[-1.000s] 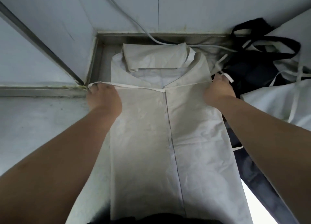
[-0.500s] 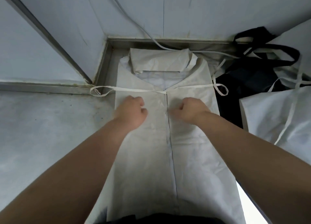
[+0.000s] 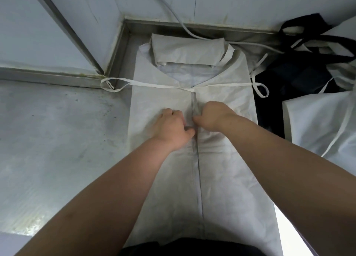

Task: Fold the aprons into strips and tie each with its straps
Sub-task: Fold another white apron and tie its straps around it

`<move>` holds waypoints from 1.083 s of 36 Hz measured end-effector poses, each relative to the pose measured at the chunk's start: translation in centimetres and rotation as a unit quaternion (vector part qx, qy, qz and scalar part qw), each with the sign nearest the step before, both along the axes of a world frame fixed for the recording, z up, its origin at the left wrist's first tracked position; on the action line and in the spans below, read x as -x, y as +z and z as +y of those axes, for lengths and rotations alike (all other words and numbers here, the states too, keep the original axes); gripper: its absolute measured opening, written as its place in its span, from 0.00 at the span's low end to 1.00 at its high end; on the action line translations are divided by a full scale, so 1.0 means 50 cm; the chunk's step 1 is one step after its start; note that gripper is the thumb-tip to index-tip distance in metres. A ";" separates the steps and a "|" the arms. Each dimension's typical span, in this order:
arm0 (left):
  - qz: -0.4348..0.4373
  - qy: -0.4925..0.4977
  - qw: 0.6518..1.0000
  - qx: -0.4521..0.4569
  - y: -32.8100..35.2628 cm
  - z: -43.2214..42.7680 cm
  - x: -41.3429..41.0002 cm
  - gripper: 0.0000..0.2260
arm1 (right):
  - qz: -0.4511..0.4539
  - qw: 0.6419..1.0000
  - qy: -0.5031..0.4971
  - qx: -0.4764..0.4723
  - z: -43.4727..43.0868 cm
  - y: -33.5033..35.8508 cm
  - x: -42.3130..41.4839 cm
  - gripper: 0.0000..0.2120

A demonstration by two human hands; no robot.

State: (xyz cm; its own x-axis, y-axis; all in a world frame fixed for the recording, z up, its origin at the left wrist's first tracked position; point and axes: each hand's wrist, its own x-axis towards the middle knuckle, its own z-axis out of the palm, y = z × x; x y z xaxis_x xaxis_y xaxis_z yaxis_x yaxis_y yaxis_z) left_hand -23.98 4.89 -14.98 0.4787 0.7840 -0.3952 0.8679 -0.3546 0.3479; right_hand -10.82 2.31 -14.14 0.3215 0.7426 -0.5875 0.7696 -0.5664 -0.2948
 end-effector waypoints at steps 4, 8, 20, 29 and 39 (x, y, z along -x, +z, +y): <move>0.044 -0.026 0.998 -0.045 0.002 -0.016 -0.011 0.23 | 0.001 1.000 0.001 -0.003 0.002 -0.002 -0.002 0.15; 0.066 -0.030 0.995 -0.068 0.006 -0.017 -0.020 0.21 | 0.008 1.000 -0.002 -0.014 -0.001 -0.005 -0.003 0.15; 0.073 -0.032 0.995 -0.063 0.005 -0.020 -0.037 0.17 | 0.043 0.997 0.031 -0.049 -0.006 0.008 -0.004 0.19; -0.039 -0.006 0.999 -0.004 -0.004 0.000 -0.029 0.11 | 0.051 0.995 -0.012 -0.083 -0.002 -0.011 -0.002 0.20; -0.140 -0.040 0.989 -0.026 -0.024 -0.010 0.020 0.12 | 0.098 0.984 -0.004 -0.146 -0.052 -0.015 0.001 0.11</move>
State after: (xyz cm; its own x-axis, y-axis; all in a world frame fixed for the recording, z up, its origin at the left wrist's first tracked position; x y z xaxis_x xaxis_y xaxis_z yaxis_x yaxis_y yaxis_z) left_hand -24.99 4.40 -16.17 0.6254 0.7544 -0.1992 0.7084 -0.4419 0.5504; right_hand -10.84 -0.31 -14.90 0.2290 0.8870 -0.4010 0.6776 -0.4410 -0.5885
